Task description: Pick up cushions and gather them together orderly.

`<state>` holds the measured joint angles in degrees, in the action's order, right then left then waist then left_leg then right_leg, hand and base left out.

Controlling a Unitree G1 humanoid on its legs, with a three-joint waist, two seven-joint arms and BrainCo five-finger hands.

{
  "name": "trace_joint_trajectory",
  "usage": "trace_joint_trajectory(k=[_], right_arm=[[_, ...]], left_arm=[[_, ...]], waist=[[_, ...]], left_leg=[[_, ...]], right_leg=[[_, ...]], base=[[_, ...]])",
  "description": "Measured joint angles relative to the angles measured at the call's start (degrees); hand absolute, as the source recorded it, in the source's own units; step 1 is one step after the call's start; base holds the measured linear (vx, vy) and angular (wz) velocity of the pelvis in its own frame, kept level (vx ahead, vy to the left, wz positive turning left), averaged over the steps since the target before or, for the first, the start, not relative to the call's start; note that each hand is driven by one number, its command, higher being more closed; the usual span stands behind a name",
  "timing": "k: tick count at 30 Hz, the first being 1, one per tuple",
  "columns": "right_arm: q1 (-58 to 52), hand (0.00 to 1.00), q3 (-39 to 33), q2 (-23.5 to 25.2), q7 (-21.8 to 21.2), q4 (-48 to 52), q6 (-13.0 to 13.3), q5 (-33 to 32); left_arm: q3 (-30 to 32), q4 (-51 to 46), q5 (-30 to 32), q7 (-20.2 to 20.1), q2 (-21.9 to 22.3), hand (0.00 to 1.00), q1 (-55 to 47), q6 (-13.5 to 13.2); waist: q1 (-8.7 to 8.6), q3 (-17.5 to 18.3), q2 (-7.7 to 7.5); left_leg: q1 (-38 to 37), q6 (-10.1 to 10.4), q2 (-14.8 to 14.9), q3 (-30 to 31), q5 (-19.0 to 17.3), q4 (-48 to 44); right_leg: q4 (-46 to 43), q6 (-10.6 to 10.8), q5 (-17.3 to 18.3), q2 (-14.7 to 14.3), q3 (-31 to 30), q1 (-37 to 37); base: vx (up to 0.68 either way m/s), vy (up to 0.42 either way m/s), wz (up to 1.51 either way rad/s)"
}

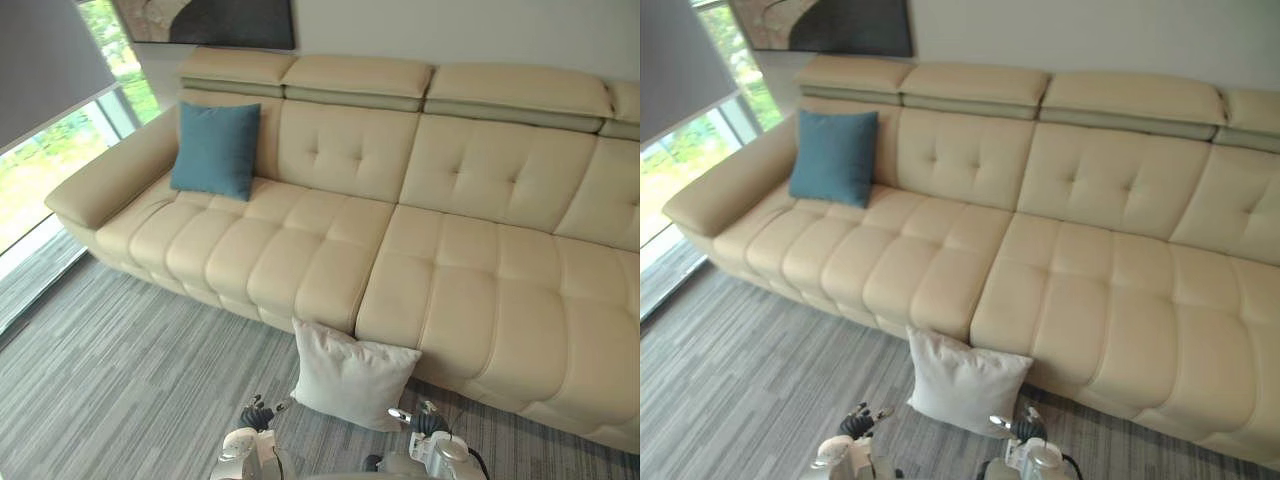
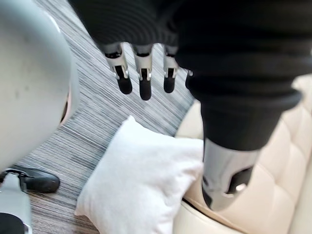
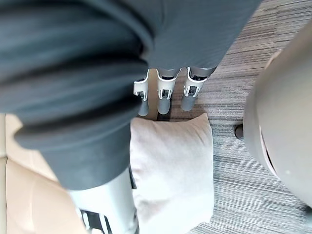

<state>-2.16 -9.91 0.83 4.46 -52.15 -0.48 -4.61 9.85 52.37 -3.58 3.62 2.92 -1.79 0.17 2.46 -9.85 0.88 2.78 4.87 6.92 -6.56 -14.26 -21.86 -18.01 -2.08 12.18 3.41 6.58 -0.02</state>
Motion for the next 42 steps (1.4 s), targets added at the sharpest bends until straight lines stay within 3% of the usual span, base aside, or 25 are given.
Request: trace_joint_trajectory(k=[1,2,5,7,12,14,18,24,33,38,42], right_arm=[[0.1,0.0,0.4,-0.4,0.1,-0.6,0.0,0.0],[0.1,0.0,1.3,-0.9,0.2,-1.4,0.0,0.0],[-0.3,0.0,1.9,-0.4,0.1,-2.9,-0.1,0.0],[-0.3,0.0,1.9,-0.3,0.2,-3.3,-0.1,0.0],[1.1,0.0,1.8,-0.9,0.6,-3.9,-0.1,-0.4],[2.5,0.0,1.7,-1.3,1.3,-3.7,0.1,-1.1],[7.4,0.0,-0.3,-3.8,3.6,-2.8,0.2,-4.6],[13.3,0.0,-1.8,-5.9,6.0,-0.3,0.5,-7.2],[32.2,0.0,-3.1,-14.1,8.1,8.3,2.2,-9.5],[42.7,0.0,-3.0,-16.9,9.6,11.4,3.1,-9.5],[51.8,0.0,-0.8,-18.6,10.4,11.4,3.2,-9.5]], left_arm=[[0.3,0.2,0.0,0.0,0.2,0.0,0.0,0.0],[0.4,0.8,0.0,0.0,-0.1,0.0,0.5,0.1],[0.5,2.9,0.0,0.1,-1.4,0.0,0.9,0.2],[0.3,3.7,0.0,0.1,-1.5,0.0,1.3,0.3],[0.2,4.4,-0.2,1.0,-1.6,0.0,3.0,0.2],[0.2,3.9,-1.3,1.9,-1.9,0.0,4.1,0.2],[0.3,1.1,-5.0,4.9,-1.5,0.0,9.3,0.2],[0.5,-5.1,-6.9,7.6,-3.5,0.0,14.9,0.0],[0.2,-11.2,-8.9,10.0,-15.4,0.0,33.2,-1.1],[-1.0,-11.4,-9.0,11.4,-17.9,0.0,42.6,-1.1],[-5.5,-11.8,-8.8,12.7,-19.4,0.0,51.7,-0.8]], waist=[[0.14,0.3,0.34],[0.84,1.0,-0.24],[0.73,2.5,-2.23],[0.69,2.8,-2.71],[0.97,1.0,-2.05],[0.95,-0.3,-1.93],[0.8,-6.5,-1.02],[0.82,-8.6,-1.24],[0.83,-14.5,-1.34],[0.78,-18.3,-1.53],[0.79,-20.7,-1.49]], left_leg=[[0.1,-0.3,-0.9,3.8,3.8,5.0],[-1.2,0.3,-1.1,1.8,4.6,4.9],[-2.9,-0.9,-2.7,-2.3,3.6,5.9],[-3.0,-1.4,-3.6,-2.9,3.3,6.2],[-2.0,-2.2,-4.5,-3.9,2.9,6.1],[3.3,-3.0,-4.3,-3.6,2.3,2.2],[19.3,-3.5,-4.1,-2.2,0.3,-9.6],[33.6,-3.5,-2.8,-1.6,0.0,-18.2],[56.0,-4.3,-0.4,-0.7,1.5,-26.5],[66.9,-4.6,0.9,-0.5,1.8,-34.4],[77.3,-4.2,1.6,1.2,0.4,-42.7]], right_leg=[[-0.9,1.3,0.7,-0.7,-2.2,-0.7],[-1.8,2.5,1.1,-0.5,-4.9,-1.0],[0.3,4.4,0.4,1.1,-8.3,-0.4],[1.5,5.3,-0.1,1.9,-8.6,-0.3],[-2.1,5.8,0.1,2.8,-8.9,-3.8],[-6.6,5.8,0.2,2.8,-8.8,-9.2],[-16.2,6.0,2.9,3.4,-8.6,-23.5],[-24.0,5.2,2.9,2.9,-8.7,-37.4],[-30.3,4.9,-1.0,1.5,-8.7,-59.1],[-39.1,5.0,0.4,1.1,-9.2,-70.6],[-47.9,4.6,2.5,0.5,-8.9,-80.5]], base=[[0.18,0.251,-1.03],[0.19,0.24,-0.99],[0.19,0.228,-0.69],[0.11,0.17,-0.25],[0.01,0.072,-0.08],[-0.13,-0.021,0.05],[-0.26,-0.03,0.12],[-0.24,-0.026,0.03],[-0.21,-0.007,-0.04],[-0.06,-0.019,0.0],[-0.01,-0.013,0.06]])
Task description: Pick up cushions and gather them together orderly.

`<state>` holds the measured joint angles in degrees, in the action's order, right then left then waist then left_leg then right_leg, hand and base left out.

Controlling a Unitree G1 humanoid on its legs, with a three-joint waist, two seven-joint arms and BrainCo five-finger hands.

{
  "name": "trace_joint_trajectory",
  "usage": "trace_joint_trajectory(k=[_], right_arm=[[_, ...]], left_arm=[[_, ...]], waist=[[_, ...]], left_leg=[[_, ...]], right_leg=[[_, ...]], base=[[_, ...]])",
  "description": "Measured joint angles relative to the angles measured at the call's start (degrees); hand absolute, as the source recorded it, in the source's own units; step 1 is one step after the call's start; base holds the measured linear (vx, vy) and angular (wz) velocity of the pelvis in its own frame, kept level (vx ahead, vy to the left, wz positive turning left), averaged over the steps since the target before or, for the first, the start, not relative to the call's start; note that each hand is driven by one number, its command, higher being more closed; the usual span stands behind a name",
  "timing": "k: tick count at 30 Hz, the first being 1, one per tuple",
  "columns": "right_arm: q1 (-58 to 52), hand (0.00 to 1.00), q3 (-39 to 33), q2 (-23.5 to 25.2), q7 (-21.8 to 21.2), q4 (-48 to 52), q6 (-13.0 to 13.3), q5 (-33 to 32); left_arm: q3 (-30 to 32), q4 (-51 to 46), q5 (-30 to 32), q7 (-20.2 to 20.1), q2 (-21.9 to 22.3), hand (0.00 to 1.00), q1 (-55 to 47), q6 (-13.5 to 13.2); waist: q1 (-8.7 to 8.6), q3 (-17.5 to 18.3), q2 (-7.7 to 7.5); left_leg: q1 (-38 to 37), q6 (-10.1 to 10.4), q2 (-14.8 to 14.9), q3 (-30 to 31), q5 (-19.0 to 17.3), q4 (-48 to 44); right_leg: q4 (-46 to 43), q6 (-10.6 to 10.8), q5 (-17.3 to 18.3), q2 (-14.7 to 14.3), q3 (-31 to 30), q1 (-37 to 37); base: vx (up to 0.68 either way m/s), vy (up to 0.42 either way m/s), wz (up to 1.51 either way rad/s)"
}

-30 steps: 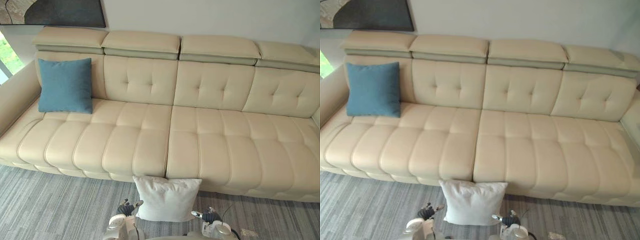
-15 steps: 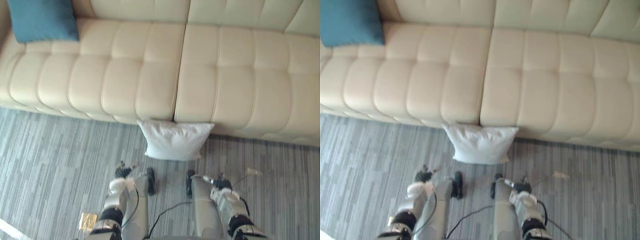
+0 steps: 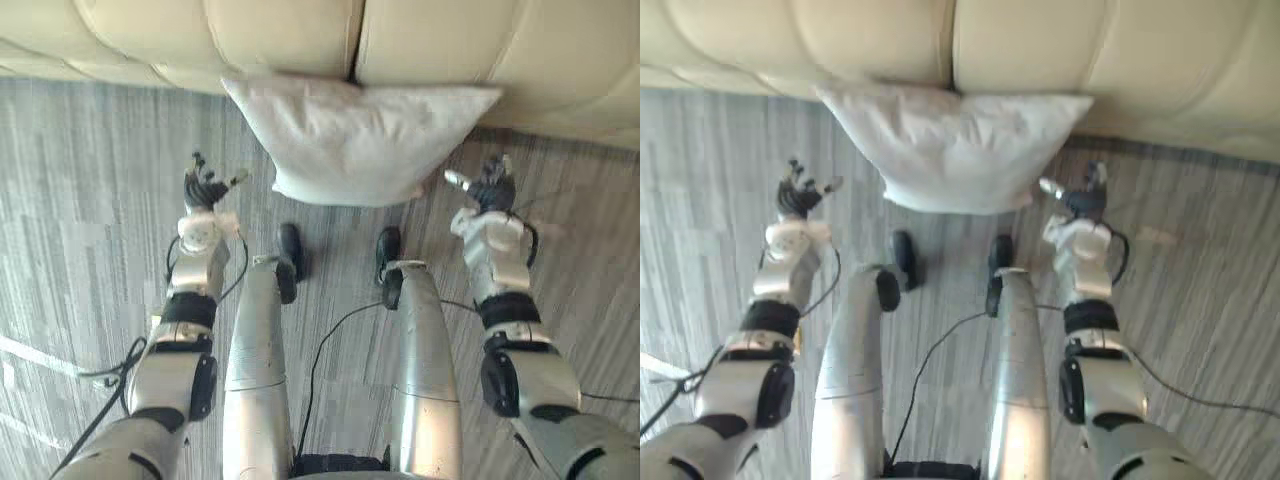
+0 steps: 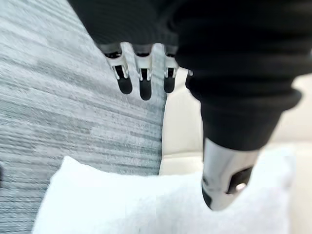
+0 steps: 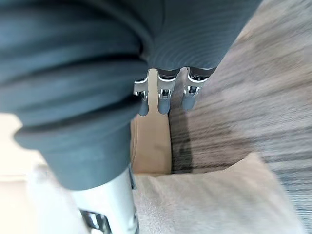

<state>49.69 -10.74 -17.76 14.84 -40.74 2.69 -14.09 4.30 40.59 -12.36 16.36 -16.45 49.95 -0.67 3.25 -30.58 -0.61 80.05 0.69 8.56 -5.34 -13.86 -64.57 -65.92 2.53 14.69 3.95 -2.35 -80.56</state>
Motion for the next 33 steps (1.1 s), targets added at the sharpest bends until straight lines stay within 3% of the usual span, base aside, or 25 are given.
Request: trace_joint_trajectory(k=[6,7,17,22,25,30,32,33], right_arm=[[8.6,0.0,3.5,-0.1,1.2,-0.9,0.0,0.0],[9.6,1.0,4.3,-0.1,1.5,-1.2,0.0,0.1],[12.8,1.0,6.8,2.1,6.6,0.1,-0.5,-2.2],[6.9,1.0,8.7,3.0,7.0,10.2,-0.6,-2.3],[1.0,1.0,8.8,5.4,7.1,15.8,-0.6,-2.3],[-14.1,1.0,9.0,8.5,7.0,31.0,2.1,-1.6],[-25.2,1.0,10.1,10.9,6.5,35.5,4.2,0.4],[-26.4,1.0,10.3,11.0,6.4,36.3,4.2,0.7]], left_arm=[[-4.7,-0.2,1.1,1.3,0.2,0.0,7.8,0.2],[-5.9,-0.5,1.1,1.7,0.4,1.0,8.4,0.2],[-8.4,-5.5,0.7,7.9,1.6,1.0,10.9,1.1],[-10.5,-11.9,-0.3,8.9,1.4,1.0,8.1,1.1],[-11.7,-16.5,-0.3,9.4,1.6,1.0,2.9,1.0],[-13.2,-28.0,-0.1,9.4,4.7,1.0,-11.3,-3.2],[-13.9,-31.2,-0.1,9.1,8.8,1.0,-22.4,-5.0],[-13.9,-31.8,-0.1,9.1,9.3,1.0,-23.8,-5.1]], waist=[[-0.08,-1.8,0.08],[-0.16,-1.8,0.08],[-0.6,-2.0,0.09],[-1.02,-2.0,0.06],[-1.41,-1.9,0.03],[-1.31,-1.3,-0.02],[-1.25,7.8,-0.59],[-1.23,7.9,-0.55]], left_leg=[[5.7,0.1,0.4,1.3,-0.8,-3.5],[6.3,0.2,0.5,1.3,-1.0,-3.9],[8.0,0.7,0.4,1.2,-1.2,-5.2],[7.0,0.8,0.3,1.5,-1.3,-5.8],[1.3,0.8,0.4,1.4,-1.3,-4.1],[-17.1,2.2,0.2,1.1,-1.2,6.9],[-22.5,2.8,-1.4,1.0,0.1,16.1],[-24.3,2.7,-1.5,1.0,0.7,17.5]], right_leg=[[-3.2,-0.1,1.2,-0.1,0.7,-5.4],[-3.7,-0.1,1.2,-0.2,0.6,-6.1],[-5.1,-0.6,1.4,-0.1,0.5,-7.9],[-5.9,-0.5,1.7,-0.2,0.7,-6.8],[-3.9,-0.5,1.8,-0.3,0.8,-1.0],[7.4,-0.8,1.4,-0.5,2.0,17.3],[15.9,-0.8,0.1,0.1,2.7,22.2],[17.1,-0.8,-0.3,0.2,2.9,23.9]], base=[[-0.04,-0.003,0.01],[0.0,0.0,0.0],[0.0,0.002,0.0],[0.0,0.007,0.02],[-0.01,0.008,-0.03],[0.0,-0.017,-0.06],[0.12,-0.023,-0.02],[0.16,-0.002,-0.07]])
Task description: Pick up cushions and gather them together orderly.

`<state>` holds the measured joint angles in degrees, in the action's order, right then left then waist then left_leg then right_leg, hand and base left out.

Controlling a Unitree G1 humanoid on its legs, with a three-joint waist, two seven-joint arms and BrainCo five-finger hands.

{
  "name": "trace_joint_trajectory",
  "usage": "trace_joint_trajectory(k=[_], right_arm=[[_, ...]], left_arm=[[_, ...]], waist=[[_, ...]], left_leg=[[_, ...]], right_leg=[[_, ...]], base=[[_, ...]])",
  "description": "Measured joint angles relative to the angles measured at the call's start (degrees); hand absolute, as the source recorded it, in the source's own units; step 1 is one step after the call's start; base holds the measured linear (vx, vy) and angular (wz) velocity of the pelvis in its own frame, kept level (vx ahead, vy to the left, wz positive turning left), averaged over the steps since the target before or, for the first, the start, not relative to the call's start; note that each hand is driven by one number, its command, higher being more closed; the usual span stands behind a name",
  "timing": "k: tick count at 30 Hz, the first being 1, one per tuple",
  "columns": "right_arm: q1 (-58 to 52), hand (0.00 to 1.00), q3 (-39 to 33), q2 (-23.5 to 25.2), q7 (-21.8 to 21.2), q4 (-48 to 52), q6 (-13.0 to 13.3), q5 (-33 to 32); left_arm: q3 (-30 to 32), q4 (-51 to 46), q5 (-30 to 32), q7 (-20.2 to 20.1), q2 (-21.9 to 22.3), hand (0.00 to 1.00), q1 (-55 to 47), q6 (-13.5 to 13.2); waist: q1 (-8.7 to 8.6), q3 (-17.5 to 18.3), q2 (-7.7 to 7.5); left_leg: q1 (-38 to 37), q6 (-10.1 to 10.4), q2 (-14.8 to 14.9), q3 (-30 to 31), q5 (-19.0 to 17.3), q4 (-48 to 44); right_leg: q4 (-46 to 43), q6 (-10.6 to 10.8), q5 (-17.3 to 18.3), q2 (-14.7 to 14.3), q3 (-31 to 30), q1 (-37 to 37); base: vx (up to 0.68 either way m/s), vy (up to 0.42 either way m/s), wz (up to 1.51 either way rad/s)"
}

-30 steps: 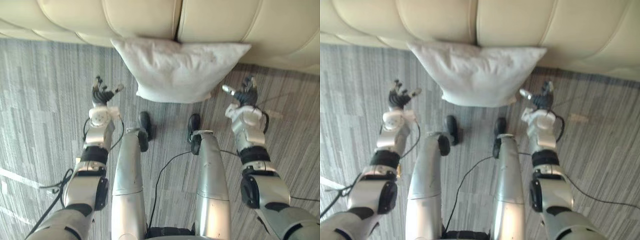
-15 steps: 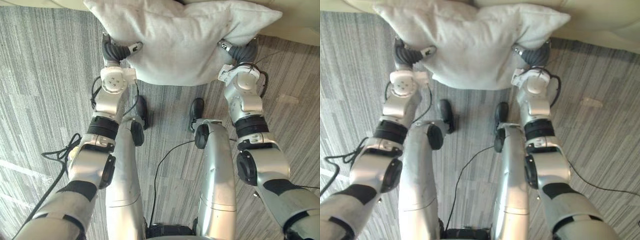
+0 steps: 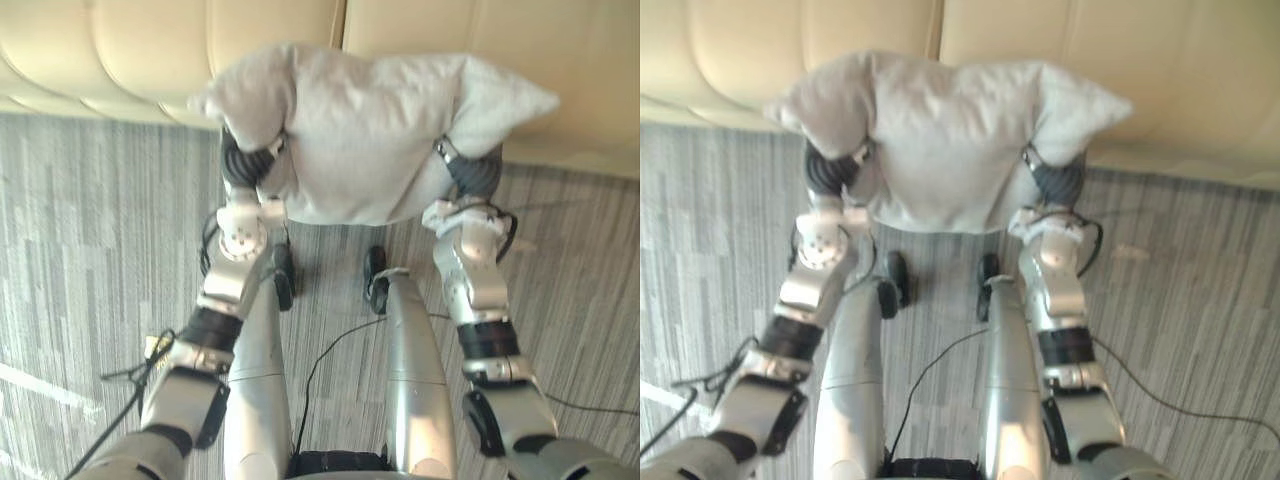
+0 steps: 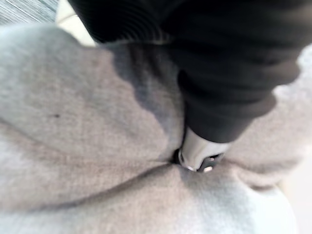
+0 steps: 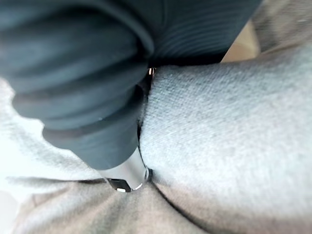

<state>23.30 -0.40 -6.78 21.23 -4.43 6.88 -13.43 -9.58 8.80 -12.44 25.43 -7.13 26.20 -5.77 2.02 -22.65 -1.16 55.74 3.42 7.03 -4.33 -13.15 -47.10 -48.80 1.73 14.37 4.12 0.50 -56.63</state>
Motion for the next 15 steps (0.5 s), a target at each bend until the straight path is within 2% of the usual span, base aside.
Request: trace_joint_trajectory(k=[2,3,6,8,11,15], right_arm=[[-6.0,1.0,1.4,0.4,-1.0,2.7,0.2,1.0],[-12.1,1.0,2.3,0.7,-2.1,5.1,0.4,2.3],[-18.6,1.0,3.4,0.8,-3.9,7.5,0.4,2.5],[-25.4,1.0,4.2,1.3,-6.0,9.8,0.4,4.5],[-31.3,1.0,5.4,1.4,-8.1,11.6,0.8,4.6],[-35.0,1.0,5.6,2.1,-10.1,11.8,0.8,4.7]], left_arm=[[0.0,-2.2,-0.1,-0.7,2.1,1.0,-6.7,-0.2],[-0.6,-5.0,0.0,-1.6,3.3,1.0,-13.5,-0.2],[-1.0,-8.0,-0.2,-3.1,4.4,1.0,-20.8,-0.2],[-1.1,-10.6,-0.2,-4.8,4.6,1.0,-27.0,-0.2],[-1.1,-12.7,-0.2,-6.0,4.5,1.0,-32.2,-0.4],[-1.0,-13.8,-1.1,-7.7,4.5,1.0,-36.4,-0.5]], waist=[[0.15,0.4,-0.05],[0.13,2.8,-0.04],[0.25,4.7,-0.11],[0.51,7.0,-0.13],[1.16,10.5,-0.09],[1.38,13.5,-0.05]], left_leg=[[-8.3,0.1,-0.1,-0.4,1.4,3.8],[-14.1,0.4,-0.2,-0.7,1.5,7.3],[-21.8,0.5,-0.4,-1.4,1.7,11.7],[-29.9,0.5,-0.6,-2.1,1.7,16.7],[-36.2,0.5,-0.5,-3.2,1.7,20.9],[-41.5,0.1,0.1,-4.8,1.2,23.8]], right_leg=[[3.7,-0.1,-1.2,0.1,0.5,8.0],[7.1,-0.7,-1.5,0.1,1.0,13.7],[11.4,-0.8,-1.7,0.1,1.3,21.2],[16.3,-0.5,-1.8,-0.1,1.5,29.2],[21.4,0.1,-2.6,-0.5,0.9,35.4],[27.5,0.7,-4.5,-1.2,0.0,41.4]], base=[[0.21,-0.023,-0.11],[0.28,-0.036,-0.04],[0.27,-0.02,-0.02],[0.25,0.003,-0.05],[0.21,0.048,-0.15],[0.1,0.059,-0.18]])
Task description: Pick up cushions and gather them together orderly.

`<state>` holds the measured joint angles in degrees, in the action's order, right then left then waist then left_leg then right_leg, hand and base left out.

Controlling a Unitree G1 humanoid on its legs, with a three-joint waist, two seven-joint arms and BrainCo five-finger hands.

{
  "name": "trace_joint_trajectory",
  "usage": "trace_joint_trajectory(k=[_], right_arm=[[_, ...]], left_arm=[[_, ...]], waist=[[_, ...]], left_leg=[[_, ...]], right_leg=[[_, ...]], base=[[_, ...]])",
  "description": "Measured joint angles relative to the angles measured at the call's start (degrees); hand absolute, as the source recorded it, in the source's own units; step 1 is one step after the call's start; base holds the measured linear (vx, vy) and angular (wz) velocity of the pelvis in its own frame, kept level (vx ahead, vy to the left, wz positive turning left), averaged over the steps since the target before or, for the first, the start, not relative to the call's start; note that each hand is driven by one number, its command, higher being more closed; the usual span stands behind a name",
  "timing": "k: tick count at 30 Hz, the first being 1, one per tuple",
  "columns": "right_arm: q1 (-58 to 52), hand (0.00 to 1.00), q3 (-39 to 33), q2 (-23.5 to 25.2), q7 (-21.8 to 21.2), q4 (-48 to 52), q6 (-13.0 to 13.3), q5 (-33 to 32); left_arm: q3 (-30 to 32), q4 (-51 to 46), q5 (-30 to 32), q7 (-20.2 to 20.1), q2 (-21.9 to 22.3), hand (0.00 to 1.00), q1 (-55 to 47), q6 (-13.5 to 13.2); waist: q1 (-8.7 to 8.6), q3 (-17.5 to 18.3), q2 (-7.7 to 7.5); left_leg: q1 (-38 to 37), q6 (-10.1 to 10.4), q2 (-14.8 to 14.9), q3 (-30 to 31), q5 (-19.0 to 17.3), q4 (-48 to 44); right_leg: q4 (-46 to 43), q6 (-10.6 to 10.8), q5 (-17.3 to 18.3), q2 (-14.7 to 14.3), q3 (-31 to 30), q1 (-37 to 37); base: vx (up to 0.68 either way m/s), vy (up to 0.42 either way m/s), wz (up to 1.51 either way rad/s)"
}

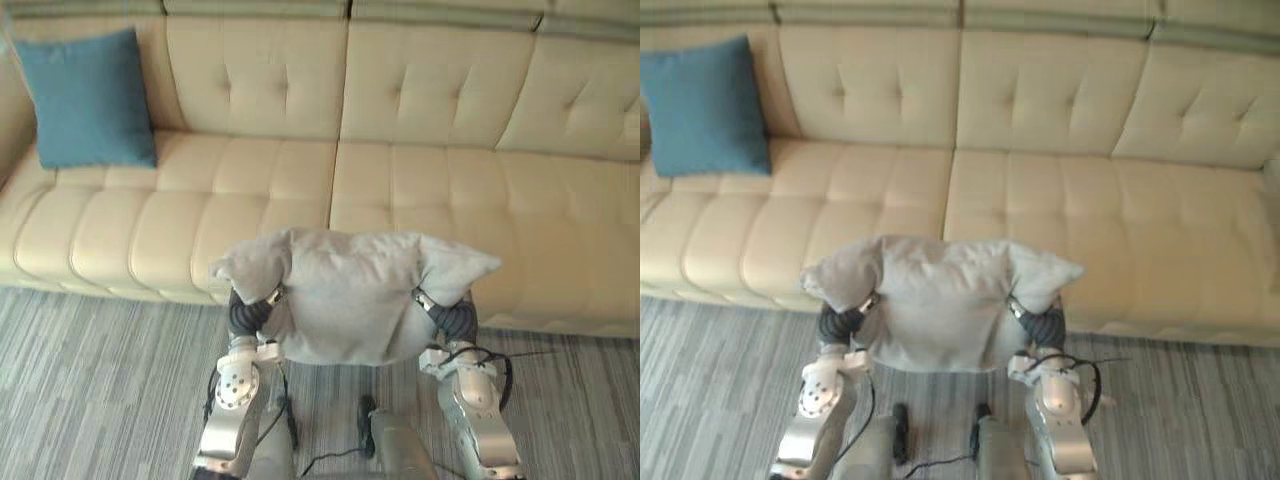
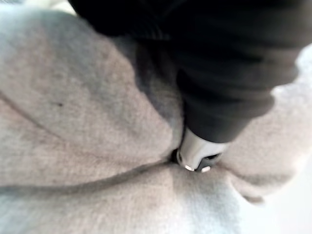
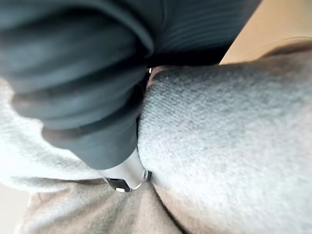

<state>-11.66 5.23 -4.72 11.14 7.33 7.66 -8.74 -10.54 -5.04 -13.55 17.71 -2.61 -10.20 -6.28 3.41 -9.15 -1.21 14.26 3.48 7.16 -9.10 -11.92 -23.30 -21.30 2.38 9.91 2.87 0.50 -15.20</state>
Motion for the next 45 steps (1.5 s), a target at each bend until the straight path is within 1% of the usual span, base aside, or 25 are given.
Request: trace_joint_trajectory(k=[6,9,10,11,12,13,14,16,18,19,21,22,24,25,28,29,30,31,34,36,37,38,39,41,45], right_arm=[[-2.3,1.0,0.1,-0.1,-1.1,-0.2,0.0,2.0],[-3.0,1.0,0.1,0.0,-1.5,-3.6,0.0,2.4],[-3.8,1.0,0.2,0.1,-1.6,-4.7,0.0,2.7],[-4.3,1.0,0.4,0.3,-1.6,-5.7,0.0,3.6],[-4.3,1.0,0.6,0.4,-1.6,-6.2,-0.1,4.0],[-4.2,1.0,1.1,0.4,-1.7,-7.3,-0.5,4.2],[-3.9,1.0,1.2,0.4,-2.0,-8.3,-0.5,4.2],[-3.7,1.0,1.1,0.3,-2.2,-9.2,-0.6,4.2],[-3.5,1.0,1.1,0.1,-2.3,-10.1,-0.6,4.2],[-3.2,1.0,0.7,-0.3,-2.3,-10.9,-0.8,4.1],[-3.0,1.0,-0.8,-2.2,-2.2,-10.8,-1.4,4.1],[-3.0,1.0,-1.0,-2.4,-2.2,-10.8,-1.4,4.1],[-3.8,1.0,-2.6,-2.7,-2.1,-10.2,-1.7,4.1],[-4.1,1.0,-2.9,-2.7,-2.1,-9.9,-1.7,4.1],[-6.4,1.0,-2.9,-4.3,-1.9,-5.6,-1.8,4.1],[-6.6,1.0,-3.2,-4.8,-1.6,-4.2,-1.7,4.1],[-6.6,1.0,-3.5,-4.7,-1.4,-3.6,-1.7,4.1],[-6.5,1.0,-3.5,-4.7,-1.3,-3.6,-1.7,4.1],[-6.5,1.0,-3.6,-4.5,-0.9,-3.8,-1.7,4.1],[-6.3,1.0,-3.6,-4.3,-0.9,-4.4,-1.7,4.2],[-6.0,1.0,-3.4,-4.2,-0.9,-5.1,-1.8,4.3],[-5.6,1.0,-2.9,-2.7,-0.9,-6.3,-2.3,4.3],[-5.7,1.0,-2.9,-2.2,-0.9,-6.3,-2.5,4.4],[-5.8,1.0,-2.5,-0.2,-0.9,-6.3,-3.1,6.6],[-5.1,1.0,-2.4,0.1,-0.9,-6.3,-3.1,8.6]], left_arm=[[0.1,0.0,-0.1,-1.5,0.0,1.0,-2.8,0.2],[0.2,0.0,0.0,-1.7,0.0,1.0,-4.2,0.8],[0.2,0.0,0.0,-1.7,0.0,1.0,-4.7,0.9],[0.3,0.0,0.0,-1.7,0.0,1.0,-4.7,1.1],[0.4,0.0,0.0,-1.7,-0.1,1.0,-4.7,1.1],[0.7,0.0,0.0,-1.7,-0.1,1.0,-4.7,1.2],[0.9,0.0,0.0,-1.6,-0.1,1.0,-4.6,1.1],[1.0,0.0,0.1,-1.6,-0.2,1.0,-4.5,1.1],[0.9,0.5,0.0,-1.6,-0.4,1.0,-4.5,1.2],[0.1,1.9,0.0,-1.7,-0.6,1.0,-3.8,1.5],[-1.5,3.6,0.1,-1.9,-0.1,1.0,-3.2,2.1],[-1.8,3.9,0.1,-2.0,0.1,1.0,-3.0,2.1],[-3.1,4.3,0.1,-2.1,1.9,1.0,-2.9,2.2],[-3.4,4.3,0.1,-2.2,2.0,1.0,-2.8,2.2],[-3.8,4.5,0.3,-3.1,2.1,1.0,-2.7,2.2],[-4.0,4.7,0.6,-3.4,2.1,1.0,-2.3,2.2],[-4.1,4.7,0.6,-3.7,2.2,1.0,-2.2,2.2],[-4.1,4.8,0.6,-3.9,2.2,1.0,-2.1,2.2],[-4.1,5.4,0.6,-4.2,2.2,1.0,-1.8,2.2],[-3.9,5.4,0.6,-4.2,2.2,1.0,-2.0,2.1],[-3.8,5.3,0.6,-4.2,1.8,1.0,-2.3,2.0],[-3.2,5.4,0.6,-4.2,0.8,1.0,-2.5,2.1],[-3.1,5.3,0.5,-4.2,0.6,1.0,-2.7,2.0],[-2.7,5.3,0.5,-4.2,-0.9,1.0,-3.6,2.0],[-2.6,5.2,0.5,-4.2,-1.1,1.0,-4.0,2.0]], waist=[[0.31,1.2,-0.15],[0.23,1.3,-0.37],[0.1,1.3,-0.41],[0.18,1.3,-0.41],[0.19,1.2,-0.23],[0.24,1.5,-0.45],[0.3,1.9,-0.5],[0.18,2.0,-0.47],[-0.18,2.4,-1.18],[-0.76,2.7,-1.2],[-0.84,3.8,1.54],[-0.95,3.8,1.65],[-1.92,4.4,2.51],[-2.2,4.4,2.53],[-1.83,5.2,2.58],[-1.74,5.4,2.6],[-1.72,5.5,2.56],[-1.67,5.6,2.51],[-0.29,5.5,2.28],[0.55,6.0,3.03],[1.04,6.7,3.98],[1.12,6.8,2.42],[1.12,6.8,2.09],[1.08,7.5,0.07],[1.06,8.1,-1.1]], left_leg=[[-3.2,-0.6,0.0,-1.8,-2.7,-1.0],[-5.5,-1.0,-0.5,-2.4,-4.9,-1.9],[-6.9,-1.5,-0.7,-2.4,-5.2,-1.9],[-8.3,-1.9,-0.5,-2.3,-5.6,-1.9],[-8.6,-2.1,-0.4,-2.3,-5.8,-1.7],[-9.3,-2.0,-0.3,-2.3,-6.1,-1.2],[-9.5,-1.5,0.4,-2.1,-6.4,-0.8],[-9.7,-0.5,1.7,-1.1,-7.0,-0.3],[-11.0,0.4,1.5,0.9,-7.5,1.6],[-12.7,1.9,1.5,4.2,-8.1,3.3],[-14.8,2.1,2.0,9.9,-6.1,6.6],[-14.7,2.5,2.1,10.5,-5.3,6.4],[-12.6,4.4,4.4,13.5,-3.4,-0.8],[-11.8,5.0,4.8,13.7,-3.0,-3.1],[-6.9,6.7,6.9,11.7,3.3,-15.0],[-5.4,6.6,7.8,8.3,2.7,-17.7],[-4.4,4.5,8.3,4.4,1.0,-17.3],[-4.2,4.1,8.2,3.4,0.5,-16.7],[-2.4,2.1,5.4,1.4,-1.7,-8.5],[-2.5,0.1,3.0,2.2,2.1,1.4],[-2.9,1.0,2.3,3.2,5.7,5.3],[-4.6,1.3,1.1,2.2,5.6,7.3],[-4.9,1.2,0.8,1.7,5.7,7.8],[-6.6,0.7,-1.4,-0.2,5.9,10.5],[-8.2,-0.3,-3.3,-1.4,6.6,13.7]], right_leg=[[1.0,0.9,-0.6,0.1,-1.8,3.3],[-12.2,3.4,-0.7,1.3,-0.7,-1.1],[-18.3,5.4,-2.0,2.0,-0.3,-3.4],[-22.5,5.5,-3.3,2.7,0.6,-5.0],[-23.4,4.9,-3.2,3.2,1.4,-5.3],[-24.2,2.8,-0.8,4.7,3.9,-6.3],[-21.7,2.0,0.8,5.5,5.9,-7.2],[-13.8,1.8,0.8,5.1,7.0,-7.9],[-2.7,2.7,-3.3,3.9,3.3,-7.2],[0.4,0.1,-8.0,2.6,2.7,-5.2],[-1.9,-0.9,-4.0,0.4,5.2,-5.3],[-2.5,-1.3,-3.2,0.3,5.5,-5.2],[-2.2,-4.1,-0.8,-1.1,9.4,-1.6],[-1.9,-4.5,-0.4,-1.3,10.2,-0.6],[1.2,-5.9,0.3,-2.2,12.1,4.9],[3.7,-6.1,0.2,-1.8,12.1,7.2],[5.8,-6.2,0.1,-1.3,12.3,9.3],[6.3,-6.2,0.1,-1.0,12.4,9.8],[8.7,-6.0,-0.1,0.6,12.5,13.3],[8.8,-4.8,-0.8,1.0,11.7,13.7],[9.0,-3.2,-0.5,0.5,9.9,13.9],[9.5,-1.9,-0.7,1.6,7.7,14.1],[9.6,-1.6,-0.9,2.0,7.4,13.9],[9.8,-0.5,-1.6,4.1,4.7,13.3],[10.8,0.7,-2.4,5.4,2.5,13.1]], base=[[0.03,0.079,-0.19],[0.0,0.046,-0.05],[0.06,-0.007,0.07],[0.08,-0.024,0.07],[0.1,-0.077,0.02],[0.14,-0.126,-0.01],[0.15,-0.153,-0.01],[0.24,-0.24,0.03],[0.28,-0.265,0.15],[0.27,-0.217,0.1],[0.39,-0.25,0.14],[0.38,-0.236,0.25],[0.38,-0.255,0.45],[0.44,-0.242,0.66],[0.38,-0.137,0.25],[0.28,-0.01,0.19],[0.25,0.012,0.2],[0.21,0.05,0.2],[0.14,0.115,0.09],[0.12,0.202,-0.18],[0.16,0.275,-0.4],[0.14,0.23,-0.39],[0.11,0.252,-0.36],[0.05,0.218,-0.3],[0.0,0.11,-0.18]])
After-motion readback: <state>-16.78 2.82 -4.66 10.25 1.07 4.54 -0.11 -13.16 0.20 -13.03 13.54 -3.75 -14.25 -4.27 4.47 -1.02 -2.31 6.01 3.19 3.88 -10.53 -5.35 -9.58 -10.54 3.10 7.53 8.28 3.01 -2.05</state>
